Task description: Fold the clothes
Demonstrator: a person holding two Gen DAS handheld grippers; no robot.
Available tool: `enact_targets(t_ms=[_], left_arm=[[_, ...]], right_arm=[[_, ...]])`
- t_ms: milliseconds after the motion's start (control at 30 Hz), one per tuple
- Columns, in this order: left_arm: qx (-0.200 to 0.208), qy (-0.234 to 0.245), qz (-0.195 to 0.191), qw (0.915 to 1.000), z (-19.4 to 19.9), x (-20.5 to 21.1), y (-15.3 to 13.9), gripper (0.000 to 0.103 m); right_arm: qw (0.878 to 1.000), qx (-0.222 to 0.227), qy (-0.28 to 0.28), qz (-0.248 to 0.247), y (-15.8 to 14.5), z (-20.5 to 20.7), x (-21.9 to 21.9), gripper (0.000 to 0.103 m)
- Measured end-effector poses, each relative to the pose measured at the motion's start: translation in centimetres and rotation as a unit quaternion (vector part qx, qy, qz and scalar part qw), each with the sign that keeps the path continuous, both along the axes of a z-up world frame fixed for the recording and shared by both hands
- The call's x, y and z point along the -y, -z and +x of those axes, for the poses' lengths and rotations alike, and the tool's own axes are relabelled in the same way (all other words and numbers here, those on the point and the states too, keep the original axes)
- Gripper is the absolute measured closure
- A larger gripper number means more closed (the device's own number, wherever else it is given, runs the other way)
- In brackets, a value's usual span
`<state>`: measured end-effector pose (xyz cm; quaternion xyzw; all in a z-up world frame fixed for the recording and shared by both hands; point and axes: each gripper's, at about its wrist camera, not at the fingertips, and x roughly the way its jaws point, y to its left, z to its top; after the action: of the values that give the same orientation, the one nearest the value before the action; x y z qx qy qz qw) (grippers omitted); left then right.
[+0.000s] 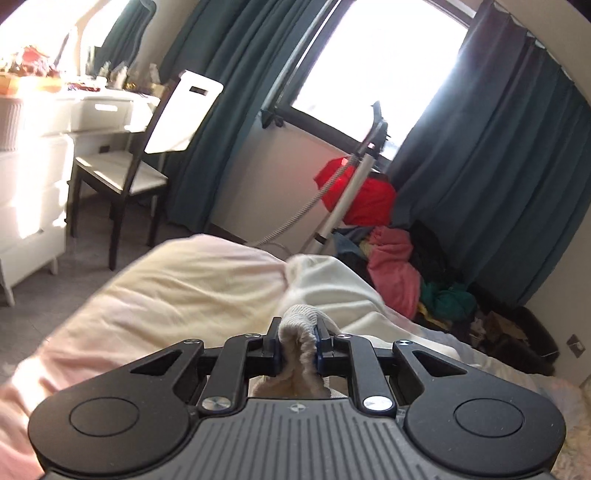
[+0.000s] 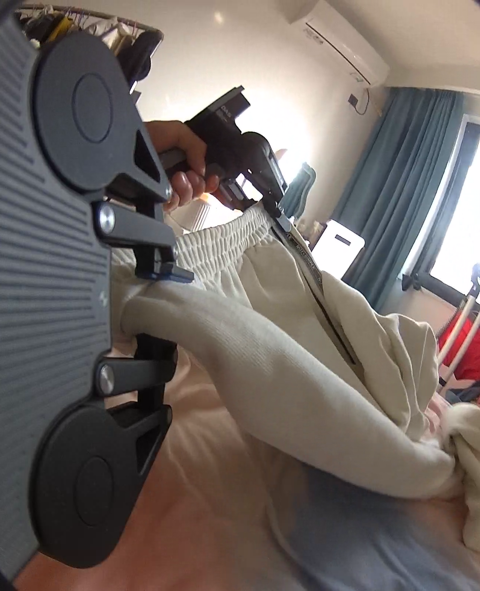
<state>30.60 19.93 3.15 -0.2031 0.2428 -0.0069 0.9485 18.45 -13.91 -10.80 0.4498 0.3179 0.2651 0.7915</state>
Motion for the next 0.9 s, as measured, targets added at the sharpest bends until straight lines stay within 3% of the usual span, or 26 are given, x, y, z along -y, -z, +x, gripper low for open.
enact_targets(t_ms=[133, 267, 400, 467, 500, 567, 633, 667, 900], left_arm=[[-0.026, -0.028, 0.087, 0.9954, 2.3, -4.5, 0.4, 0.086], [-0.057, -0.032, 0.095, 0.9933, 3.3, -6.6, 4.7, 0.085], [-0.064, -0.042, 0.084, 0.9935, 2.6, -6.9, 6.9, 0.082], [-0.074, -0.039, 0.088, 0.9925, 2.1, -6.8, 6.9, 0.071], [-0.082, -0.039, 0.093, 0.9915, 1.8, -6.6, 6.7, 0.068], [-0.103, -0.050, 0.107, 0.9877, 1.0, -6.1, 6.4, 0.052], [-0.102, -0.058, 0.112, 0.9868, -0.5, -5.5, 6.0, 0.020], [-0.099, -0.059, 0.114, 0.9868, -1.3, -5.2, 5.8, 0.015], [-0.068, -0.031, 0.118, 0.9902, -8.3, -1.2, 4.4, 0.014]], right_arm=[[0.999, 0.013, -0.042, -0.007, -0.2, 2.0, -6.6, 0.077], [0.990, 0.020, -0.070, -0.122, 0.9, 2.9, -10.3, 0.075], [0.984, 0.034, -0.088, -0.152, 0.8, 2.5, -9.7, 0.069], [0.983, 0.031, -0.095, -0.155, 0.6, 2.0, -8.8, 0.061], [0.982, 0.030, -0.097, -0.156, 0.6, 1.8, -8.4, 0.049], [0.980, 0.031, -0.086, -0.174, 0.3, 1.0, -6.9, 0.035], [0.978, 0.047, -0.079, -0.187, 0.1, -0.3, -4.9, 0.035], [0.975, 0.058, -0.071, -0.201, -0.1, -1.0, -3.8, 0.035], [0.939, 0.116, 0.011, -0.323, -3.4, -5.2, 3.6, 0.035]])
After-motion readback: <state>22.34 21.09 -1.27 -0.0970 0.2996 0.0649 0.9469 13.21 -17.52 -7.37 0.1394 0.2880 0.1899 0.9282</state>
